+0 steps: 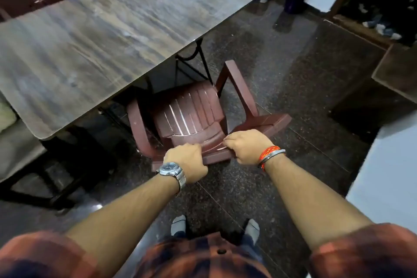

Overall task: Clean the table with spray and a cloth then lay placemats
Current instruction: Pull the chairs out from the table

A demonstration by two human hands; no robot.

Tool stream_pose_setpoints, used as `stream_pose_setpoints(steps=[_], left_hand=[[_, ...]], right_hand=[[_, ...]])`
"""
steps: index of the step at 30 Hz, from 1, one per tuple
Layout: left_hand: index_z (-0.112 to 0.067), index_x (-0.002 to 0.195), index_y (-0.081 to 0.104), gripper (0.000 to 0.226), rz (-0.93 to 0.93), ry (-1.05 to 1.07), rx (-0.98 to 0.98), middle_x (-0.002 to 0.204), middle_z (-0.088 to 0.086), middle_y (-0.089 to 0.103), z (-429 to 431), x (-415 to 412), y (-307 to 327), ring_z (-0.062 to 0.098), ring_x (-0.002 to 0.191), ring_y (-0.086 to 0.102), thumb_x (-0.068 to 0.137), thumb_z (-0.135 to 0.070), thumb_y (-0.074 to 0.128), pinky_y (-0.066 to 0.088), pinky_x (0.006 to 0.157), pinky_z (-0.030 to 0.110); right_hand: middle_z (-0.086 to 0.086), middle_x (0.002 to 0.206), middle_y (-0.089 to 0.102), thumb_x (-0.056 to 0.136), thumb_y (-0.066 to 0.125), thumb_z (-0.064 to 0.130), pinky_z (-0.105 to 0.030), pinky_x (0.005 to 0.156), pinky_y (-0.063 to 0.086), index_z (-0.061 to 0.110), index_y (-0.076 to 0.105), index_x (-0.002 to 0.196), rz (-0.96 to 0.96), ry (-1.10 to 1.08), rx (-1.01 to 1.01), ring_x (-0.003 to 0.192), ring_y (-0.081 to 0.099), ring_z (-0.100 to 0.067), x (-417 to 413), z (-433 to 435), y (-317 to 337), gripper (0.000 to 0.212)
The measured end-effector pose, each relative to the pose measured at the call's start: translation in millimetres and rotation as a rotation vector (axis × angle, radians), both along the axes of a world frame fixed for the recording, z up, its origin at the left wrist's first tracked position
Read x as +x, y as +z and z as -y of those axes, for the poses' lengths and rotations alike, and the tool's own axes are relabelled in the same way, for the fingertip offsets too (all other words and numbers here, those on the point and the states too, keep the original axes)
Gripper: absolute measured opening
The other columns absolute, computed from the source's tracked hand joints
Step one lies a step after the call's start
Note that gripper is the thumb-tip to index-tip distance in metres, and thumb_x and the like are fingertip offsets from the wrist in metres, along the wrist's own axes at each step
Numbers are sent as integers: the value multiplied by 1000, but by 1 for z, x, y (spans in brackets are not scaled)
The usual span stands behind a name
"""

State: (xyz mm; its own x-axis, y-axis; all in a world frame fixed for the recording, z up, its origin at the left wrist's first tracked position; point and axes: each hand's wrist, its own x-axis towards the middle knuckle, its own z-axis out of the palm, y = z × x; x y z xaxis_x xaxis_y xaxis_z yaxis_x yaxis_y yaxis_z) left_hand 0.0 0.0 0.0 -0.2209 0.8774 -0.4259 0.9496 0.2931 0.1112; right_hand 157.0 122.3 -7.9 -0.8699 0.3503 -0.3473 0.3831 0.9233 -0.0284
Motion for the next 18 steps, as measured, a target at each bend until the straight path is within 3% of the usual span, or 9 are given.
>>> stream_pose_setpoints(steps=[2,5,10,15,18], left_hand=[[-20,97,59,26,-21,37,-3,102,5,67,-14,12,0,30,89,66,78,-37,57,53,73,34],[-18,85,55,18,-60,110,4,96,4,67,-40,36,1,28,76,59,79,-36,57,46,66,31],[-19,84,56,17,-88,203,35,97,4,67,-83,77,-4,28,75,58,79,-35,57,44,66,32],[-16,101,66,30,-99,308,13,103,7,68,-106,88,-5,31,90,67,78,-34,58,51,73,34],[-17,91,62,22,-94,330,58,99,6,68,-134,98,-5,31,88,66,79,-35,57,52,73,34]], right_hand=[[-4,116,62,79,56,26,-38,78,51,16,59,112,35,36,34,106,60,-30,9,-18,1,35],[-6,114,61,82,55,29,-40,78,51,15,58,110,84,79,63,100,62,-32,26,-50,4,31],[-6,113,62,83,50,20,-40,78,50,14,59,109,47,181,82,102,61,-32,53,-107,2,28],[-5,108,62,80,51,20,-39,73,48,14,59,103,9,304,61,99,61,-31,55,-143,0,25],[-2,107,62,78,52,20,-38,73,50,17,58,102,-3,311,82,99,61,-29,56,-177,0,25]])
